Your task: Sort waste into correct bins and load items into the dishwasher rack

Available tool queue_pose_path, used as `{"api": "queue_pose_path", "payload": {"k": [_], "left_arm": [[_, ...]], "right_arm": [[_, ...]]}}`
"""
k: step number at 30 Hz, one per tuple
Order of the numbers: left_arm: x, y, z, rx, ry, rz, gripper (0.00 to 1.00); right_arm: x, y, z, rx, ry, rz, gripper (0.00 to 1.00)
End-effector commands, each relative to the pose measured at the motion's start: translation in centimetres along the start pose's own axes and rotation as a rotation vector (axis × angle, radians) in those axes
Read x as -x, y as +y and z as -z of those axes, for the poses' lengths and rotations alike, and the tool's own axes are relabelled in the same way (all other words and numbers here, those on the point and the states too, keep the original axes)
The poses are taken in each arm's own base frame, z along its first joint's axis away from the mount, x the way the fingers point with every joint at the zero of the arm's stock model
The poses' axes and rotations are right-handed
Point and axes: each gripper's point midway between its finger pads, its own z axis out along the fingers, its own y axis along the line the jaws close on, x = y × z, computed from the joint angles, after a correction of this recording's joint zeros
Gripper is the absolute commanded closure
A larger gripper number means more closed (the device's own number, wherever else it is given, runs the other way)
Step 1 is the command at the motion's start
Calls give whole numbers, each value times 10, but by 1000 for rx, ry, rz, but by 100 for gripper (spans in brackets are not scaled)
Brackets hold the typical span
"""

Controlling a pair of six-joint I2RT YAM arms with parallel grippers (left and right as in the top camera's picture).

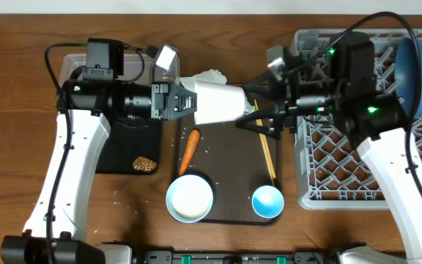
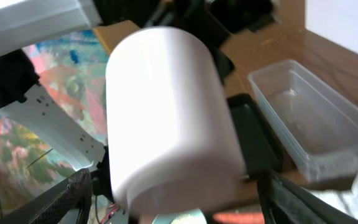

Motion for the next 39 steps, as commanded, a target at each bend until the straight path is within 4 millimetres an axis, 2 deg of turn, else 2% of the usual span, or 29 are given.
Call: {"api": "queue_pose_path", "payload": {"k": [1, 3, 8, 9, 10, 12, 16, 18, 21, 25, 28, 29, 31, 36, 39], "left_arm": [[-2, -11, -4, -58, 15, -24, 94], [-2, -11, -4, -58, 15, -27, 94], [1, -11, -4, -58, 12, -56, 92], [2, -11, -4, -58, 11, -65, 83], [3, -12, -4, -58, 10, -76, 60], [6, -12, -3, -57, 5, -89, 39], [13, -10, 2, -49, -14, -87, 23], [17, -9, 7, -41, -30, -92, 17], [21, -6, 15, -27, -54, -90, 15], [25, -3, 23, -14, -76, -88, 15], [26, -2, 24, -10, -81, -88, 14], [26, -2, 24, -10, -81, -91, 14], [26, -2, 24, -10, -81, -96, 13], [26, -2, 24, -10, -82, -98, 13], [26, -2, 24, -10, -82, -99, 13]], "right_arm": [[3, 8, -15, 20, 9, 37, 22], [6, 13, -20, 36, 6, 66, 25], [5, 23, -30, 70, 15, 74, 58], [5, 22, -29, 68, 17, 68, 60], [4, 21, -26, 59, 16, 59, 61], [4, 14, -20, 19, 17, 45, 61], [5, -4, 8, -154, 14, 12, 61], [4, -16, 32, -293, 13, -17, 62], [-7, -37, 82, -566, 20, -108, 64], [-39, -57, 161, -960, 40, -309, 64], [-70, -63, 223, -1244, 65, -455, 63], [-85, -62, 250, -1351, 82, -519, 60], [-97, -61, 268, -1417, 95, -574, 60], [-153, -52, 332, -1670, 143, -885, 60], [-187, -42, 360, -1796, 166, -1097, 60]]}}
